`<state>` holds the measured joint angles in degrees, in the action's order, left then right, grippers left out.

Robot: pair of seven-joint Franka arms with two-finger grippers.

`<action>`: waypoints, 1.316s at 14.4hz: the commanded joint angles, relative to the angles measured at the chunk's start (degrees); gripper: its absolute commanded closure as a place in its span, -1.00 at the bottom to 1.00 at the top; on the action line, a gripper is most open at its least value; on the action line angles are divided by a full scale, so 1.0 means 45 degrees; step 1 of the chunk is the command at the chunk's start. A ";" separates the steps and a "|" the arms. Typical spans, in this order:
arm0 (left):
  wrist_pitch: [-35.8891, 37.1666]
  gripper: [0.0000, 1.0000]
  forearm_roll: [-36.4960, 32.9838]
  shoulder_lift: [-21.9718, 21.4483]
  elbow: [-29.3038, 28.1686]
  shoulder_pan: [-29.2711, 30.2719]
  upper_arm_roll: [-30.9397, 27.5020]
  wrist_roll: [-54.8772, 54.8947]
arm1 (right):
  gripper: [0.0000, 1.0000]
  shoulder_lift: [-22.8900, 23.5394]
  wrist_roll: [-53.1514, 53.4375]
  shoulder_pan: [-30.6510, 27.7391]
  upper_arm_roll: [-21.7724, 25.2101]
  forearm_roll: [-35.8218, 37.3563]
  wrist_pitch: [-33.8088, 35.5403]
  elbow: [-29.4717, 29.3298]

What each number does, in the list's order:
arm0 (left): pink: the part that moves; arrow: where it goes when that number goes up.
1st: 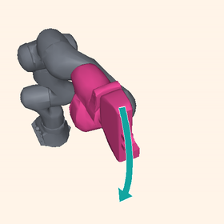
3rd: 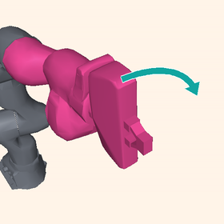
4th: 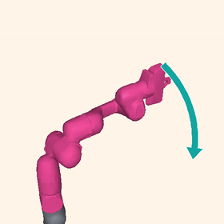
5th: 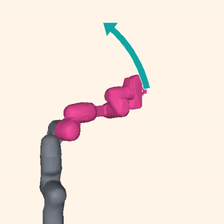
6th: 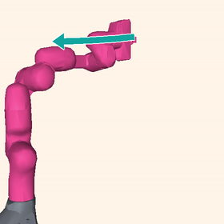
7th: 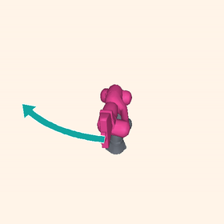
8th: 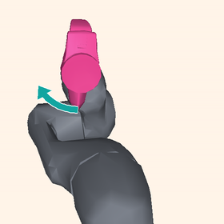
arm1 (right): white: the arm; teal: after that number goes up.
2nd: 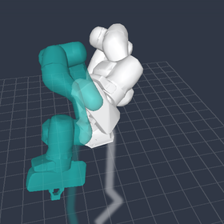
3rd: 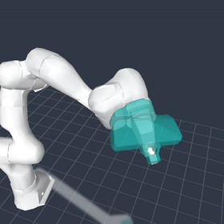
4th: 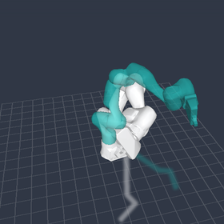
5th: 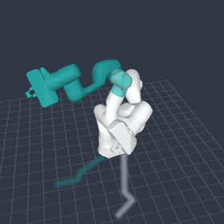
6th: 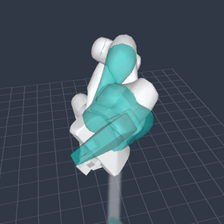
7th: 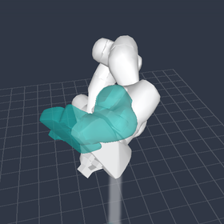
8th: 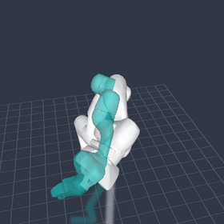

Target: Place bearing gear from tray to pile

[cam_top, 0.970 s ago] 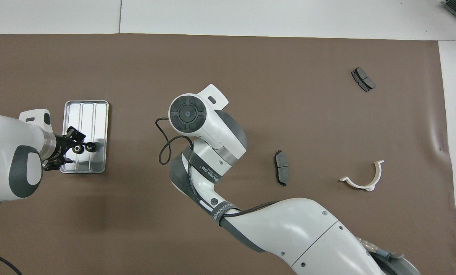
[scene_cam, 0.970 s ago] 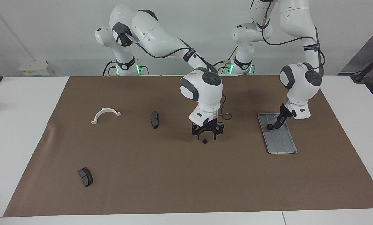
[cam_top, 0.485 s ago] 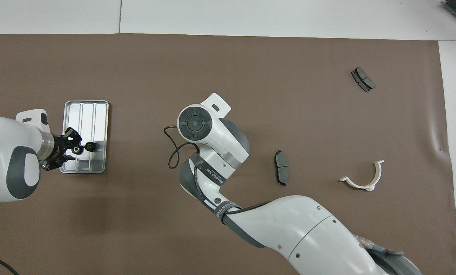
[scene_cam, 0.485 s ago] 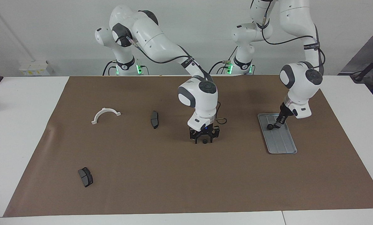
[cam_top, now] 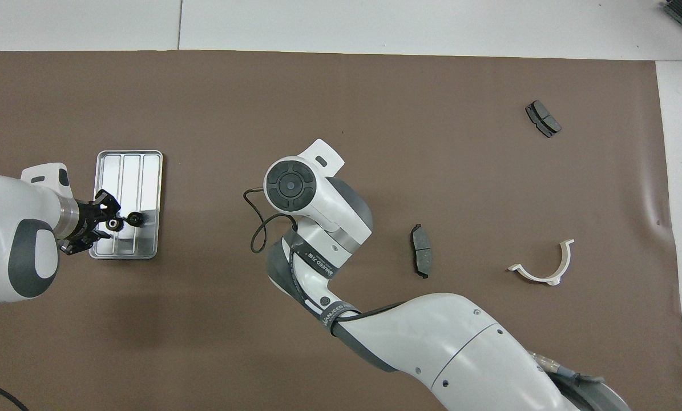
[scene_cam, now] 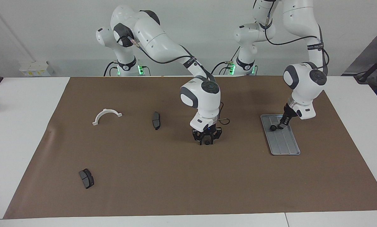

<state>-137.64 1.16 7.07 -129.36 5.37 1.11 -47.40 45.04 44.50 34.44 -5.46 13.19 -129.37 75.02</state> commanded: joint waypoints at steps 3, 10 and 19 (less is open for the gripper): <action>-0.0429 0.08 -0.0218 0.0263 0.0268 0.0115 0.0086 -0.0190 | 0.48 -0.0010 -0.0182 -0.0095 -0.0096 0.0213 -0.0332 0.0107; -0.0507 0.08 -0.0472 0.0381 0.0211 0.0115 0.0086 -0.0190 | 0.94 0.0010 -0.0182 -0.0134 -0.0096 0.0232 -0.0313 0.0087; -0.0449 1.00 -0.0491 0.0518 0.0249 0.0115 0.0105 -0.0112 | 1.00 -0.0634 -0.4002 -0.2610 -0.0154 -0.0002 0.1207 -0.0010</action>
<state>-139.19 0.19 8.92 -128.61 5.42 1.27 -47.40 43.93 31.64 25.96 -5.23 13.19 -126.97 74.46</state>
